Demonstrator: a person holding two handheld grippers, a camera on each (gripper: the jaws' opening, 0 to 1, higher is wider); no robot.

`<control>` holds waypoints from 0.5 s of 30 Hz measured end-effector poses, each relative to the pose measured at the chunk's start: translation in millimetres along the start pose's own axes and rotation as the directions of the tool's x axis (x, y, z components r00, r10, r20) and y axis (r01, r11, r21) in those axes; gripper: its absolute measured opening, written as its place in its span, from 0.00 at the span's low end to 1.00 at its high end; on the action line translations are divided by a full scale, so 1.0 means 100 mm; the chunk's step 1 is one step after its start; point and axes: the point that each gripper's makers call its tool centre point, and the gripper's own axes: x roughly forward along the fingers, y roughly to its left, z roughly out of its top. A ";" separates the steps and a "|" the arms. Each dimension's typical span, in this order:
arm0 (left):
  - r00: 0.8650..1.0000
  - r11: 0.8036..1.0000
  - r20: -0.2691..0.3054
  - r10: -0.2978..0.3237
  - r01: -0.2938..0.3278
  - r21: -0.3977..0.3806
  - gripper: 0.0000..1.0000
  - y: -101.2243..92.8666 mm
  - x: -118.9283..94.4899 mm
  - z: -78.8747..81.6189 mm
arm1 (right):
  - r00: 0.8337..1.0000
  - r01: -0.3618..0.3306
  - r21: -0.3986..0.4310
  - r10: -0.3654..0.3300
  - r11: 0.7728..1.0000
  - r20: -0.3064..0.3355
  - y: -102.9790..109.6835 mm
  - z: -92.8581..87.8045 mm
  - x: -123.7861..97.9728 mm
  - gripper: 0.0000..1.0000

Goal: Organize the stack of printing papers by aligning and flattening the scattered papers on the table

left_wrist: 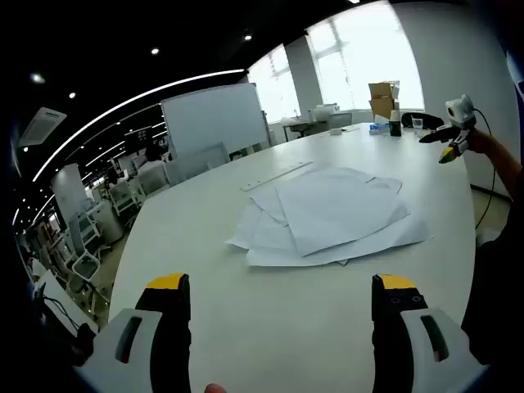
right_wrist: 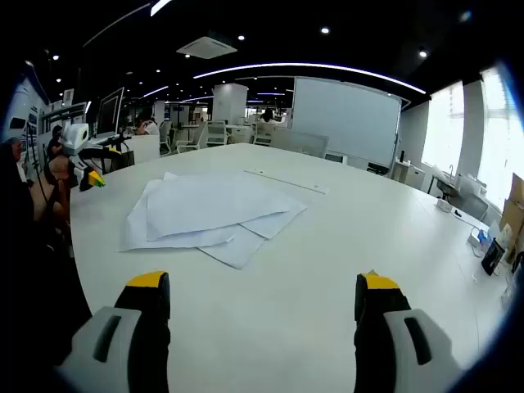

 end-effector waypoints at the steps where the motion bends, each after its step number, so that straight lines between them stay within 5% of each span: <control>1: 1.000 1.000 0.000 0.001 -0.001 0.000 0.94 0.00 0.00 0.00 | 1.000 0.001 -0.001 -0.001 1.000 0.000 0.00 0.00 0.00 0.89; 15: 1.000 1.000 0.005 -0.003 0.003 0.008 0.94 -0.01 0.01 0.03 | 1.000 0.008 -0.003 -0.008 1.000 0.000 -0.01 0.00 -0.03 0.89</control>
